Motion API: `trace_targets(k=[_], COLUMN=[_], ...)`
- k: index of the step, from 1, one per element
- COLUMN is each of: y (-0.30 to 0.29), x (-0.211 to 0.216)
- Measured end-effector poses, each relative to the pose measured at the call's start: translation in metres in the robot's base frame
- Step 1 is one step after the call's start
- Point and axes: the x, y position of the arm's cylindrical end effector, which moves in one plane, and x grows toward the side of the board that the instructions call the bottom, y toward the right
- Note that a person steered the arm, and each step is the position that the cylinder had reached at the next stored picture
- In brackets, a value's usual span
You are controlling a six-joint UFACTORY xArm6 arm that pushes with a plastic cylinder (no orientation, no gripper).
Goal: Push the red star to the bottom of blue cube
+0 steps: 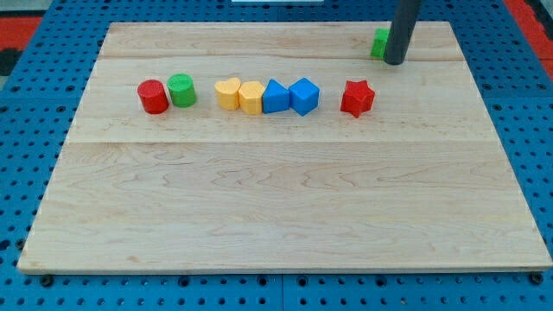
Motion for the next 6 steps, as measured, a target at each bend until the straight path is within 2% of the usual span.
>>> trace_targets(k=[1,2,3,4,5,6], y=[0.000,0.012,0.042,-0.008,-0.043,-0.082], x=[-0.019,0.031,0.117,0.118,0.085,0.076])
